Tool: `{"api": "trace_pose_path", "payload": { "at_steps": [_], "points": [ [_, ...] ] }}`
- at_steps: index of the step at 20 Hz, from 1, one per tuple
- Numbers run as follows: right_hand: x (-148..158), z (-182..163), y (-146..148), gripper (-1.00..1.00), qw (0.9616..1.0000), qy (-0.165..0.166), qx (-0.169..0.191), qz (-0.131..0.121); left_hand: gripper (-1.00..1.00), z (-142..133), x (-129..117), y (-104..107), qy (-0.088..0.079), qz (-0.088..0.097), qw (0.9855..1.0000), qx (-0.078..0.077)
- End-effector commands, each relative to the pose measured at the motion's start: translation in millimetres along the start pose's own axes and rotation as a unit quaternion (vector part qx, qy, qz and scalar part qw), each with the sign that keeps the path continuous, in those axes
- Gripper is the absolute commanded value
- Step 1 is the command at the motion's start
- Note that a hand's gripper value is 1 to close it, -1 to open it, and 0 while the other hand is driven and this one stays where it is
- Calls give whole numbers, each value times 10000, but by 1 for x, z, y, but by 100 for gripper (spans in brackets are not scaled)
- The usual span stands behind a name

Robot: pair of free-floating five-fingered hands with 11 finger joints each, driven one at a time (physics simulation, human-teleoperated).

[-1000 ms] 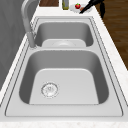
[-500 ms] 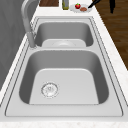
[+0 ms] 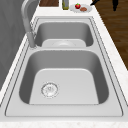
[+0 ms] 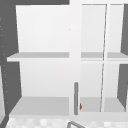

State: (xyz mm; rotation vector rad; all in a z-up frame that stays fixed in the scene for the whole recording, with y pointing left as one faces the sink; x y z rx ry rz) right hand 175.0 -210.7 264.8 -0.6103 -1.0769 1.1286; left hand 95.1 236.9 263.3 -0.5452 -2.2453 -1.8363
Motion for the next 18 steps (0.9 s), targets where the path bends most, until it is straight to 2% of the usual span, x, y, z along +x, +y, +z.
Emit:
{"api": "trace_pose_path", "payload": {
  "at_steps": [1, 4, 9, 15, 18],
  "points": [
    [-1, 7, 3, -100, 9999, -6, -127, -3, 0, 0, 0, 0, 0, 0, 10000, 0],
    [-1, 21, 6, -100, 9995, -24, -324, -17, 0, 0, 0, 0, 0, 0, 10000, 0],
    [11, 33, -6, -100, 9972, 238, -558, -443, 0, 0, 0, 0, 0, 0, 10000, 0],
    [23, 49, -21, -100, 9946, 462, -791, -495, 0, 0, 0, 0, 0, 0, 10000, 0],
    [30, 57, -31, -100, 9917, 588, -1030, -504, 0, 0, 0, 0, 0, 0, 10000, 0]
  ]
}}
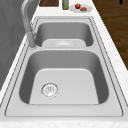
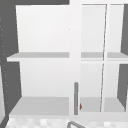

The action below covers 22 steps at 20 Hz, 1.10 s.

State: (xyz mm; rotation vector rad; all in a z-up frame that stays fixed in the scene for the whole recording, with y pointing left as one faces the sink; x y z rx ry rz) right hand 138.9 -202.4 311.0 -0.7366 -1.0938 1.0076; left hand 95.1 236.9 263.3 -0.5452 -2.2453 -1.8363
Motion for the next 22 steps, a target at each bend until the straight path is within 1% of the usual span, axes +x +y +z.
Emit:
{"api": "trace_pose_path", "payload": {
  "at_steps": [1, 7, 11, 17, 22],
  "points": [
    [9, 7, -13, -100, 9980, 243, -427, -391, 0, 0, 0, 0, 0, 0, 10000, 0],
    [23, 18, -30, -100, 9943, 421, -811, -548, 0, 0, 0, 0, 0, 0, 10000, 0],
    [32, 25, -40, -100, 9907, 542, -1056, -670, 0, 0, 0, 0, 0, 0, 10000, 0],
    [46, 32, -49, -100, 9858, 702, -1262, -862, 0, 0, 0, 0, 0, 0, 10000, 0],
    [59, 35, -53, -100, 9831, 802, -1293, -1013, 0, 0, 0, 0, 0, 0, 10000, 0]
  ]
}}
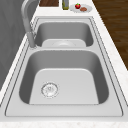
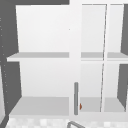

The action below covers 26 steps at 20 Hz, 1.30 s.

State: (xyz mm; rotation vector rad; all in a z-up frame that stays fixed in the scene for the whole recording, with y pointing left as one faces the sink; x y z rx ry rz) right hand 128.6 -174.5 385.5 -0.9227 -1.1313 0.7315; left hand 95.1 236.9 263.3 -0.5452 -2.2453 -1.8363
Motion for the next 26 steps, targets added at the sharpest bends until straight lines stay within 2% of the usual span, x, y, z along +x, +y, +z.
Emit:
{"api": "trace_pose_path", "payload": {
  "at_steps": [1, 11, 26],
  "points": [
    [10, 3, 0, -100, 9985, 183, -41, -517, 0, 0, 0, 0, 0, 0, 10000, 0],
    [33, 23, -14, -100, 9954, 591, 18, -756, 0, 0, 0, 0, 0, 0, 10000, 0],
    [63, 72, -55, -100, 9850, 1318, 185, -1103, 0, 0, 0, 0, 0, 0, 10000, 0]
  ]
}}
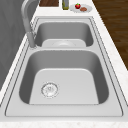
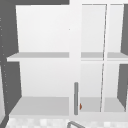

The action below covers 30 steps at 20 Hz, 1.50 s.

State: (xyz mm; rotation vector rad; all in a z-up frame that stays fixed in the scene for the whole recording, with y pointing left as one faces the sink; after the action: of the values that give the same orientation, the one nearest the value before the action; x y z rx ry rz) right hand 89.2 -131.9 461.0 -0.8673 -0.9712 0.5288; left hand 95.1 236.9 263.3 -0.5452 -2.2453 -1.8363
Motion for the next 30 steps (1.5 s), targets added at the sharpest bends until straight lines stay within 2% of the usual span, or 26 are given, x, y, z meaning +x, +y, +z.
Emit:
{"api": "trace_pose_path", "payload": {
  "at_steps": [1, 8, 13, 22, 27, 30],
  "points": [
    [3, 22, -10, -100, 9986, 228, 75, -469, 0, 0, 0, 0, 0, 0, 10000, 0],
    [8, 71, -31, -100, 9973, 337, 191, -629, 0, 0, 0, 0, 0, 0, 10000, 0],
    [11, 106, -49, -100, 9957, 383, 149, -826, 0, 0, 0, 0, 0, 0, 10000, 0],
    [21, 164, -76, -100, 9939, 485, 120, -979, 0, 0, 0, 0, 0, 0, 10000, 0],
    [34, 190, -91, -100, 9929, 567, 32, -1042, 0, 0, 0, 0, 0, 0, 10000, 0],
    [45, 195, -98, -100, 9920, 634, -194, -1072, 0, 0, 0, 0, 0, 0, 10000, 0]
  ]
}}
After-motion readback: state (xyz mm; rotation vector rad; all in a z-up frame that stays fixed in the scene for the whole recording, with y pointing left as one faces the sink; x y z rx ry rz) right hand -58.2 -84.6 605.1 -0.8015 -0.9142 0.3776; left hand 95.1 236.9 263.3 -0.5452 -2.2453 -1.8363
